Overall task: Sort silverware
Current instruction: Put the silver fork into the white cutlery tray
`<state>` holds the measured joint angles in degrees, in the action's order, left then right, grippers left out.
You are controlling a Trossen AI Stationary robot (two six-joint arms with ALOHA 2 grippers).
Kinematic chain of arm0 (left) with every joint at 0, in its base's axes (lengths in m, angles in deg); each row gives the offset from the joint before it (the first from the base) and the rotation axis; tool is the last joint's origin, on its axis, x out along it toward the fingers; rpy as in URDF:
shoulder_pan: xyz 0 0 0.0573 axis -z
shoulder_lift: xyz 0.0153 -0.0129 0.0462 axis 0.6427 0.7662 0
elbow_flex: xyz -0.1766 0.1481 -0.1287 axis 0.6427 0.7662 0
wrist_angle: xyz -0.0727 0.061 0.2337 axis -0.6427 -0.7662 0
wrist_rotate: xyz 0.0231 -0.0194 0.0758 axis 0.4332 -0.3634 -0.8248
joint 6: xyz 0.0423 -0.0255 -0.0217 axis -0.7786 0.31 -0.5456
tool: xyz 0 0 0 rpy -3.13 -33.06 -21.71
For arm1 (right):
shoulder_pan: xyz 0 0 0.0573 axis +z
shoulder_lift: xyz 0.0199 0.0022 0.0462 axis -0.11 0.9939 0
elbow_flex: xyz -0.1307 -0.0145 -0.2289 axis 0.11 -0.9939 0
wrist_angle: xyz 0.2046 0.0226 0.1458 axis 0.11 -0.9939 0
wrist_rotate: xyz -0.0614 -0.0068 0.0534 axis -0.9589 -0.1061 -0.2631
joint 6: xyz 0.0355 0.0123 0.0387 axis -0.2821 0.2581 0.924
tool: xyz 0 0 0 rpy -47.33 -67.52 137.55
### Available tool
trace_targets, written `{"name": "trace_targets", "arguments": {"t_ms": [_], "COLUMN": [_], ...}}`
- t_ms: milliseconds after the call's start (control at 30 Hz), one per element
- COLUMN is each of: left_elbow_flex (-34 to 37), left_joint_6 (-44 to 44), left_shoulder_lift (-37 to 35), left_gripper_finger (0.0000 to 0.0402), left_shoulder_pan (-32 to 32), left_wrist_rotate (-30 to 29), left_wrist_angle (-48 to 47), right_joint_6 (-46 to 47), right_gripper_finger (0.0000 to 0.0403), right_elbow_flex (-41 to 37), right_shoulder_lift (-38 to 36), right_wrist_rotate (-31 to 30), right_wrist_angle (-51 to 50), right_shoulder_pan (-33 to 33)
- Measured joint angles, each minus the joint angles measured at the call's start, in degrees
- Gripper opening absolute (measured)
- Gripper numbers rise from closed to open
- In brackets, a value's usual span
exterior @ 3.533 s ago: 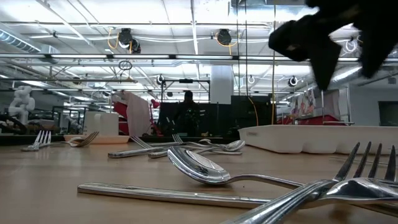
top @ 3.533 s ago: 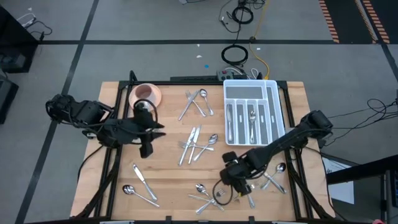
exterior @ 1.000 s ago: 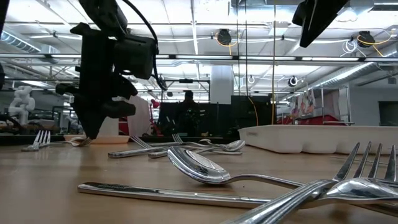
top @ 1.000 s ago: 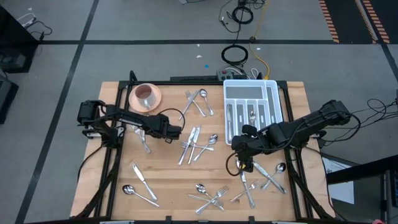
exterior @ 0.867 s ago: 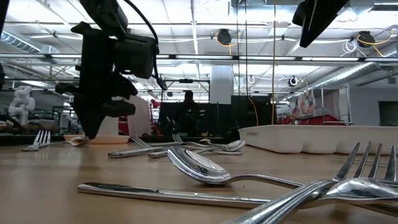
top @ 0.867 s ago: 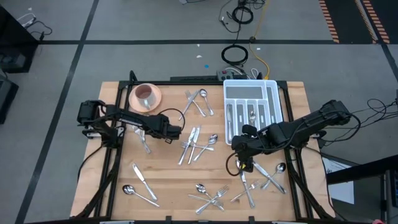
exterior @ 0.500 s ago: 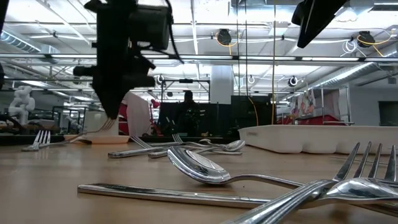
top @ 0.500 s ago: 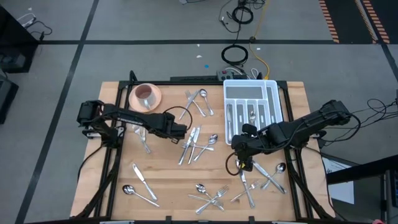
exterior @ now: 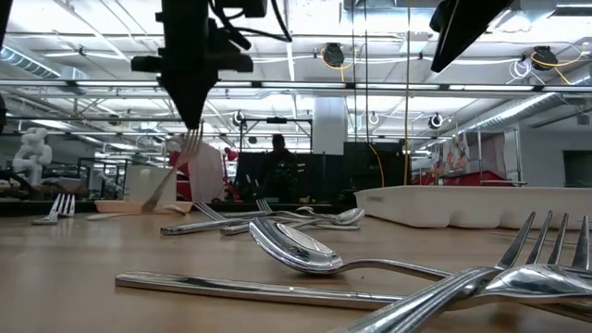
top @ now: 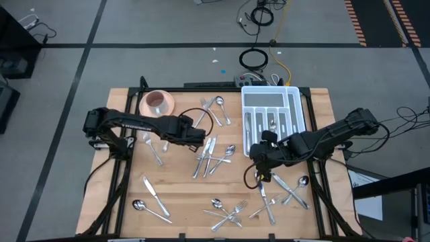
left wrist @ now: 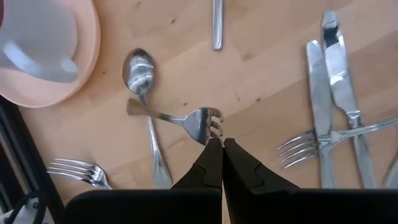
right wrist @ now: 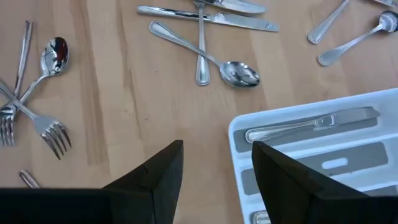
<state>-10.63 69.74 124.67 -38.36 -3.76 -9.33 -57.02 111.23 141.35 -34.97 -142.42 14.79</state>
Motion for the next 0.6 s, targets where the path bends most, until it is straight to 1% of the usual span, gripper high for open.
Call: {"name": "trace_targets", "arguments": {"t_ms": [167,300,400,467,600], "left_elbow_flex": [-2.6,-5.7,-8.5,-11.2,-15.8], "left_joint_6": [0.0,-0.6,-2.7,-4.2,-12.8], "left_shoulder_lift": [0.0,0.0,0.0,0.0,0.0], "left_gripper_finger": [0.0001,0.0001,0.0001,0.0001,0.0001], "left_shoulder_pan": [0.0,0.3,0.3,0.3,0.3], "left_wrist_rotate": [0.1,0.3,0.3,0.0,-1.2], "left_wrist_angle": [-1.5,-1.8,-1.2,0.3,8.1], "right_joint_6": [-1.0,-1.4,-2.8,-3.8,-4.3], "right_gripper_finger": [0.0185,0.0185,0.0185,0.0185,0.0185], "right_elbow_flex": [0.0,0.0,0.0,0.0,0.0], "right_shoulder_lift": [0.0,0.0,0.0,-0.1,-1.5], "right_wrist_rotate": [-0.7,-5.4,-8.8,-10.2,-10.6], "right_wrist_angle": [-1.0,-2.1,-3.2,-4.2,-7.0], "right_shoulder_pan": [0.0,0.0,0.0,0.0,0.0]}}
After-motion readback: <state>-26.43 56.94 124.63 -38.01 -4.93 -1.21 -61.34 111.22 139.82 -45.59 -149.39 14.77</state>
